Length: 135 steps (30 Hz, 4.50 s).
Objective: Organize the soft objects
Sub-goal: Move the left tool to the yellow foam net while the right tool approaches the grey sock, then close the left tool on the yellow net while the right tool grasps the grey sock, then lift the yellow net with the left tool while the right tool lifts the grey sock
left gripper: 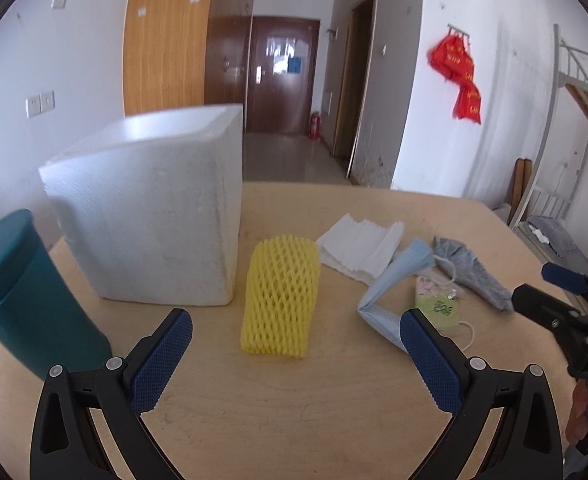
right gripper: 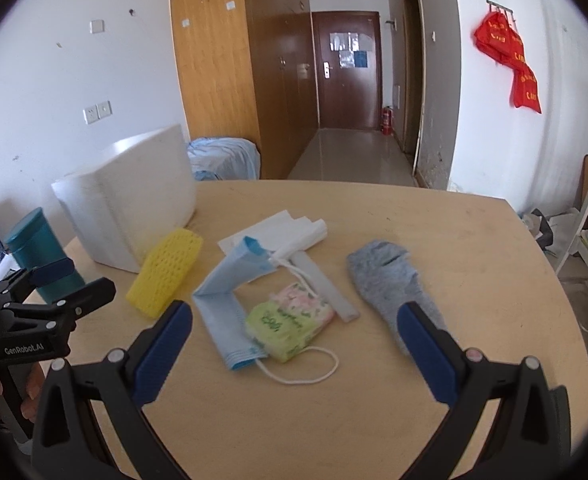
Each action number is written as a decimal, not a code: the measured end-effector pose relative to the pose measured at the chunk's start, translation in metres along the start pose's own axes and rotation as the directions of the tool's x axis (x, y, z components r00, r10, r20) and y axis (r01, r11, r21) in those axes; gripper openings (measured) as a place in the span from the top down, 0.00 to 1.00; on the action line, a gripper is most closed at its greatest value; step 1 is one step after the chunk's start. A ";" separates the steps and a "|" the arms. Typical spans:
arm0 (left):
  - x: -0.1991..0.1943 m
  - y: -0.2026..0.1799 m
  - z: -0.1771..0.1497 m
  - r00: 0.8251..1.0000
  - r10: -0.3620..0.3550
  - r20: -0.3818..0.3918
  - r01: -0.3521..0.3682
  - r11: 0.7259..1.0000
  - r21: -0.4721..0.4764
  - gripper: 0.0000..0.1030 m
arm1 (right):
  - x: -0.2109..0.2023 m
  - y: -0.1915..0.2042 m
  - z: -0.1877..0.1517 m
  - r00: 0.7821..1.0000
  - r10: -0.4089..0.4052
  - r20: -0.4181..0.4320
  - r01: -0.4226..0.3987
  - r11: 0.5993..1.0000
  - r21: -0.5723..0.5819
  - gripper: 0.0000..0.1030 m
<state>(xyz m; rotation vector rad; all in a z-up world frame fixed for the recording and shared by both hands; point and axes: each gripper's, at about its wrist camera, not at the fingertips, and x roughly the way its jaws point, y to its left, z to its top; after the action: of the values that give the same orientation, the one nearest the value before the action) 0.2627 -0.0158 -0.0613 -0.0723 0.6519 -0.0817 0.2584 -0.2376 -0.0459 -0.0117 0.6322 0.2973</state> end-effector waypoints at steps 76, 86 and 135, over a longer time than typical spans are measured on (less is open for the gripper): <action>0.088 0.011 0.011 0.986 0.004 -0.164 0.000 1.000 0.022 0.89 | 0.077 -0.098 -0.001 0.965 -0.136 -0.226 0.163 0.981 0.104 0.78; 0.057 0.011 0.011 0.996 0.000 -0.090 0.003 0.999 0.034 0.89 | 0.056 -0.082 0.009 0.978 -0.141 -0.154 0.155 0.984 0.084 0.86; 0.048 0.010 0.008 0.996 -0.040 -0.077 0.043 0.998 0.047 0.89 | 0.082 -0.080 -0.007 0.953 -0.158 -0.258 0.176 0.983 0.048 0.90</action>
<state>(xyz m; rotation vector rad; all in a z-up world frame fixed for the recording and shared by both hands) 0.3061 -0.0101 -0.0842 -0.0356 0.7246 -0.1411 0.3391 -0.2933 -0.1055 -0.0357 0.8907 0.1087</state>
